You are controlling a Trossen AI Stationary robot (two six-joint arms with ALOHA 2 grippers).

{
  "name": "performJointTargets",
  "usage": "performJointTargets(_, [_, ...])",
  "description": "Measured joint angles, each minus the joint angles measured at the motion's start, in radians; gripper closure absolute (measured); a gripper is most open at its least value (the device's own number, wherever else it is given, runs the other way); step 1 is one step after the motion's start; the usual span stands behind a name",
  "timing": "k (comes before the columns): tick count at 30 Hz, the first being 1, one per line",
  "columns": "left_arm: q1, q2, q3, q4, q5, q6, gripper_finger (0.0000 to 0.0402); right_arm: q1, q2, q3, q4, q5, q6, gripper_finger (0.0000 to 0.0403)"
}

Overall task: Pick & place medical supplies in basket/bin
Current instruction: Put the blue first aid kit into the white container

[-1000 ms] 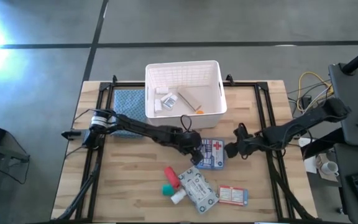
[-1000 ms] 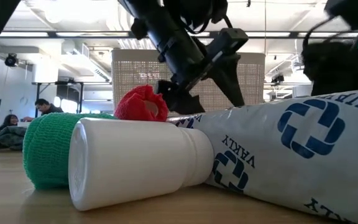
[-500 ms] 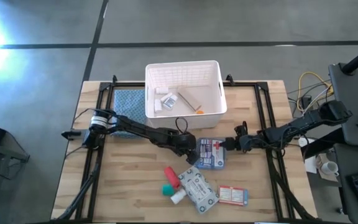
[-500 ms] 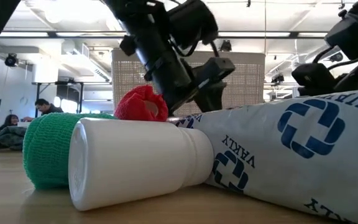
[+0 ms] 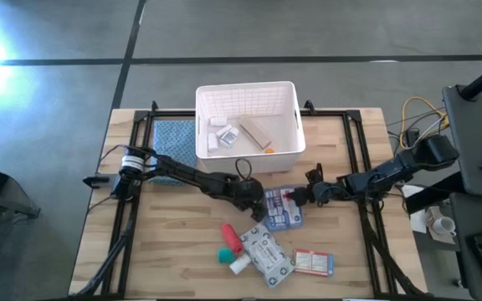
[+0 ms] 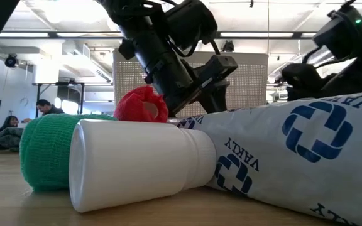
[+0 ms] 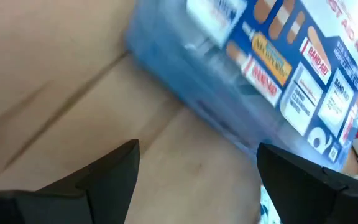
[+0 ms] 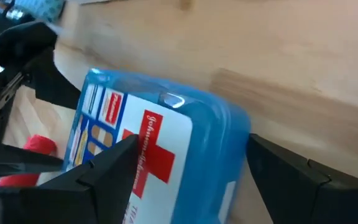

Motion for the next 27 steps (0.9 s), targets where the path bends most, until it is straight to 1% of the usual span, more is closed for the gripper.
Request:
performJointTargets(3, [0.000, 0.000, -0.002, 0.002, 0.014, 0.013, 0.0100, -0.001, 0.039, 0.052, 0.013, -0.011, -0.096, 0.0124])
performJointTargets(6, [-0.003, 0.000, -0.002, 0.002, 0.036, 0.015, 0.0100, -0.004, 0.046, 0.107, -0.012, -0.033, -0.145, 0.0127])
performJointTargets(12, [-0.005, 0.000, -0.007, -0.003, 0.060, 0.013, 0.0100, -0.006, -0.046, 0.233, -0.184, -0.065, -0.219, 0.0131])
performJointTargets(15, [-0.002, -0.003, -0.007, 0.022, 0.033, 0.000, 0.0100, -0.003, -0.106, 0.309, -0.282, -0.112, -0.268, 0.0129])
performJointTargets(16, [0.000, -0.003, -0.007, 0.016, 0.007, -0.003, 0.0100, -0.001, -0.121, 0.332, -0.326, -0.133, -0.283, 0.0130])
performJointTargets(17, [0.003, 0.000, -0.008, 0.011, -0.031, -0.006, 0.0100, 0.001, -0.130, 0.356, -0.372, -0.155, -0.302, 0.0130])
performJointTargets(18, [0.009, 0.003, -0.009, 0.012, -0.025, -0.011, 0.0101, 0.002, -0.132, 0.377, -0.413, -0.164, -0.322, 0.0131])
performJointTargets(20, [0.011, 0.000, -0.008, 0.010, -0.065, -0.006, 0.0101, 0.001, -0.136, 0.413, -0.461, -0.178, -0.351, 0.0134])
performJointTargets(27, [0.011, 0.003, -0.010, 0.012, -0.037, 0.002, 0.0101, 0.001, -0.082, 0.483, -0.599, -0.162, -0.354, 0.0138])
